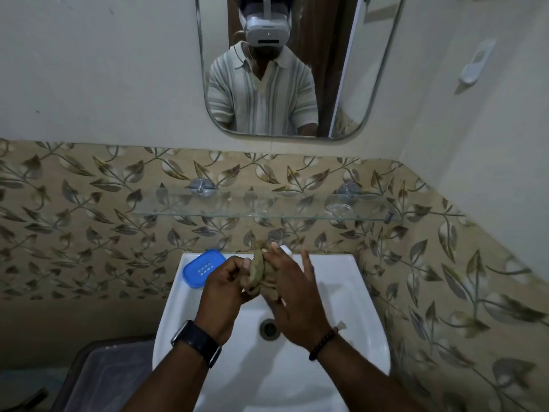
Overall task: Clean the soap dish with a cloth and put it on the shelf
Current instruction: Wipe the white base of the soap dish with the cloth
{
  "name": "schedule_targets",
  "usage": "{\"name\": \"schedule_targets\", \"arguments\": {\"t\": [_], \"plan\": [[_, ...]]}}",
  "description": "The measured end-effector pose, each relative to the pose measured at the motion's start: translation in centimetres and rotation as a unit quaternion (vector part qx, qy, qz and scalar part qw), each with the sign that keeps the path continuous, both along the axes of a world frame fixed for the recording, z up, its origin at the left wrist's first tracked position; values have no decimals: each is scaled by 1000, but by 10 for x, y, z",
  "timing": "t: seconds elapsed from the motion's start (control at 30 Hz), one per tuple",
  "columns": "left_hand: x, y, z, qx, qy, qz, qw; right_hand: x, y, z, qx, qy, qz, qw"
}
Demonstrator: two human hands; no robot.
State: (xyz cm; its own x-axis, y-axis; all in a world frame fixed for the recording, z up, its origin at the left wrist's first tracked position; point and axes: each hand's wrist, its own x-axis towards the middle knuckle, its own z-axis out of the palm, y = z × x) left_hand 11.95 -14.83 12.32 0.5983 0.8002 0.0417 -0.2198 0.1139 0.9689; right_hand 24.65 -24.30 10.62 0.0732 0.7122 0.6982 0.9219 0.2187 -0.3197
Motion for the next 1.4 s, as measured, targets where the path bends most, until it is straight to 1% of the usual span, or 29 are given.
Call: {"name": "schedule_targets", "arguments": {"t": [0.03, 0.1, 0.13, 0.17, 0.2, 0.23, 0.3, 0.37, 0.4, 0.43, 0.47, 0.5, 0.53, 0.57, 0.6, 0.63, 0.67, 0.73, 0.77, 0.83, 0.93, 0.97, 1.07, 1.1, 1.17, 1.2, 1.27, 1.37, 1.4], "plan": [[-1, 0, 1, -2, 2, -9, 1000, 5, 0, 3, 8, 16, -39, 999], [-5, -1, 2, -10, 6, -13, 1000, 14, 0, 5, 19, 129, -108, 986], [-4, -1, 1, -14, 8, -10, 1000, 15, 0, 5, 18, 192, -115, 975], [-4, -2, 0, -17, 7, -8, 1000, 13, 1, 5, 6, 212, -97, 972], [-4, -2, -2, -17, 5, -11, 1000, 10, 1, 4, -3, 175, -61, 983], [-4, -2, -4, -18, 4, -13, 1000, 7, 0, 1, -7, 107, -18, 994], [-5, -2, -5, -19, -5, -23, 1000, 7, 1, 1, -11, 5, 27, 1000], [-4, -3, -2, -31, -20, -33, 999, 11, 6, 7, 3, 25, 8, 1000], [-4, -5, -1, -45, -36, -33, 998, 11, 9, 11, 13, 76, -8, 997], [-3, -7, -1, -62, -54, -30, 996, 11, 11, 15, 23, 165, -21, 986], [-2, -10, -1, -84, -80, -25, 993, 9, 13, 19, 36, 291, -24, 956], [-1, -11, 0, -107, -113, -16, 988, 6, 16, 24, 59, 441, -13, 896], [0, -13, 1, -130, -154, -9, 979, 2, 20, 29, 83, 585, 11, 807], [0, -13, 3, -146, -194, -3, 970, -4, 23, 30, 90, 697, 35, 710], [1, -13, 5, -150, -223, 2, 963, -11, 26, 29, 82, 765, 55, 636], [3, -13, 7, -145, -235, 4, 961, -20, 26, 26, 69, 802, 72, 589], [5, -13, 10, -130, -227, 5, 965, -30, 26, 25, 60, 820, 90, 562], [10, -13, 14, -72, -167, 7, 983, -41, 26, 28, 69, 829, 129, 540], [11, -14, 13, -36, -136, 8, 990, -39, 26, 31, 77, 821, 139, 548], [10, -14, 7, 24, -103, -5, 994, -28, 25, 39, 74, 791, 148, 589], [3, -13, -2, 100, -57, -51, 992, -7, 17, 48, 26, 728, 145, 669], [-1, -10, -1, 100, -56, -60, 992, -1, 14, 50, 1, 697, 140, 703], [-9, 9, 14, -23, -84, -22, 996, 22, 3, 53, -75, 607, 129, 780], [-13, 17, 18, -46, -71, -18, 996, 29, -1, 55, -103, 573, 131, 803], [-20, 30, 27, -22, -11, -66, 997, 40, -5, 59, -135, 509, 118, 842], [-21, 32, 28, -7, 5, -103, 995, 43, -5, 59, -126, 488, 101, 858], [-17, 26, 29, -17, -14, -126, 992, 40, -1, 57, -81, 480, 47, 872], [5, 4, 17, -64, -81, -62, 993, 14, 12, 44, 24, 550, -79, 831], [13, -5, 12, -72, -87, -42, 993, 2, 12, 38, 48, 527, -115, 841]]}}
